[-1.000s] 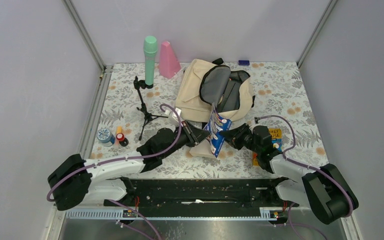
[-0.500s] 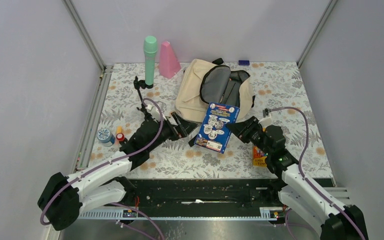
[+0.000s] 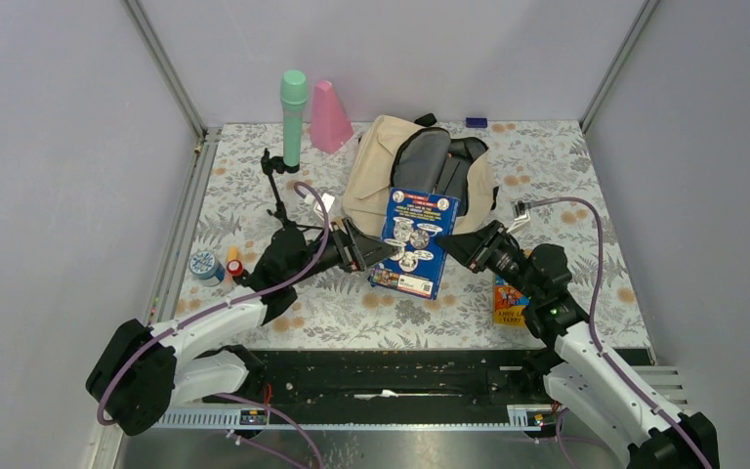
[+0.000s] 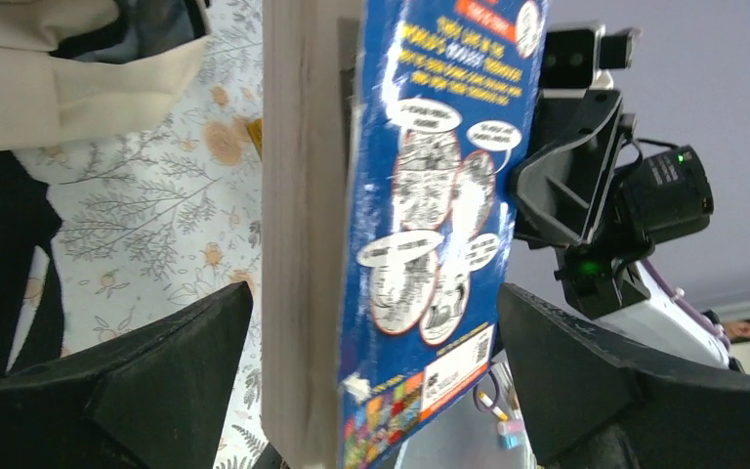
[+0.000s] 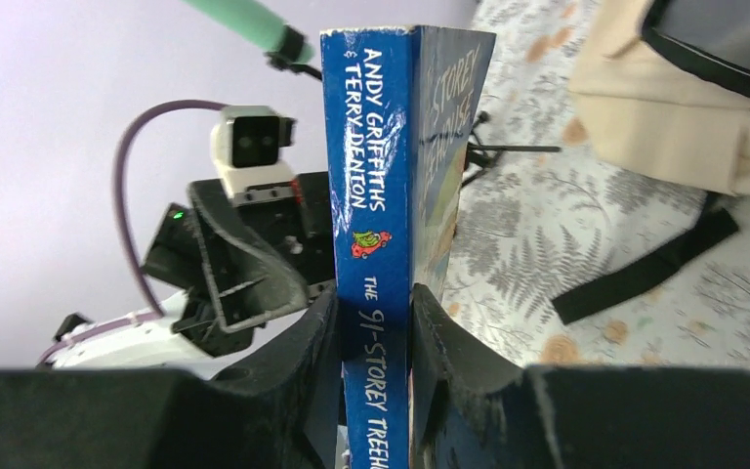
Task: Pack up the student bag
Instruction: Pick up the book from the center of the board, then place the book in the student bag, then pick up the book from the center of the board.
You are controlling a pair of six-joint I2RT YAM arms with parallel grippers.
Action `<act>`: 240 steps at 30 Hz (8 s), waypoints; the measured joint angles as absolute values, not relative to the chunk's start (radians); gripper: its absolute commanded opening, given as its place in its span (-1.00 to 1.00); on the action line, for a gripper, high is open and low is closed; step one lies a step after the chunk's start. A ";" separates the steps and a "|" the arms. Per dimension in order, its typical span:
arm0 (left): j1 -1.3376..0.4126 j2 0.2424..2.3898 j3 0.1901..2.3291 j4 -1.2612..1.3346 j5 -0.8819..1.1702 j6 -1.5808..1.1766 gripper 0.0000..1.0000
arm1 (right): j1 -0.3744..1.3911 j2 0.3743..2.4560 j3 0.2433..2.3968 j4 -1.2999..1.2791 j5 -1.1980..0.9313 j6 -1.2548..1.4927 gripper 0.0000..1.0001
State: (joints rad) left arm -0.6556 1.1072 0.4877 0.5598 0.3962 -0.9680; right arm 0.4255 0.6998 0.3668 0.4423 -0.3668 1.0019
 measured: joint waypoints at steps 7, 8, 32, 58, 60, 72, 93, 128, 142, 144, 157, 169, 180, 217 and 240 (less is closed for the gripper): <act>-0.656 1.098 0.488 0.573 0.443 -0.959 0.98 | 0.426 0.700 0.417 0.545 -0.451 1.026 -1.00; -0.656 1.093 0.488 0.577 0.448 -0.958 0.98 | 0.426 0.702 0.421 0.558 -0.464 1.030 -1.00; -0.649 1.084 0.428 0.859 0.595 -1.065 -1.00 | 0.426 0.811 0.475 0.566 -0.589 0.925 0.52; -0.727 1.073 0.549 0.549 0.465 -0.818 -0.01 | 0.486 0.919 0.533 0.448 -0.665 0.764 -1.00; -0.730 1.082 0.570 0.522 0.459 -0.789 0.49 | 0.491 0.891 0.533 0.410 -0.619 0.752 -1.00; -0.727 1.271 0.926 0.192 0.217 -0.507 0.97 | 0.118 0.918 0.613 0.029 -0.357 0.685 -1.00; -0.728 1.881 1.312 -0.004 -0.117 -0.644 0.89 | 0.036 0.868 0.706 -0.151 -0.227 0.641 -1.00; -0.757 1.528 0.844 0.435 -0.010 -0.702 -1.00 | 0.037 0.820 0.616 -0.114 -0.317 0.891 -1.00; -0.797 1.454 0.823 0.394 0.011 -0.632 -1.00 | 0.109 0.904 0.579 0.022 -0.265 0.975 -1.00; -0.798 1.452 0.820 0.394 0.014 -0.623 -1.00 | 0.133 0.939 0.579 0.042 -0.253 0.975 -1.00; -0.798 1.428 0.772 0.410 0.039 -0.571 -1.00 | 0.194 1.263 0.580 0.208 -0.251 1.032 -1.00; -0.800 1.428 0.762 0.422 0.056 -0.540 -1.00 | 0.228 1.324 0.581 0.320 -0.279 1.155 -1.00; -0.800 1.396 0.758 0.437 0.049 -0.512 -1.00 | 0.231 1.336 0.628 0.352 -0.273 1.180 -1.00; -0.791 1.398 0.755 0.487 0.057 -0.520 -1.00 | 0.382 1.834 0.980 0.414 -0.099 1.082 0.31; -0.741 1.398 0.774 0.309 0.000 -0.585 -0.43 | 0.306 1.259 0.764 0.083 -0.129 0.763 0.73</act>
State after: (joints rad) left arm -0.7414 1.3979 0.7742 0.3092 0.0002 -0.5854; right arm 0.3061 1.2591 0.7635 0.0830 -0.1291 0.7628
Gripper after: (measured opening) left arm 0.093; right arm 0.855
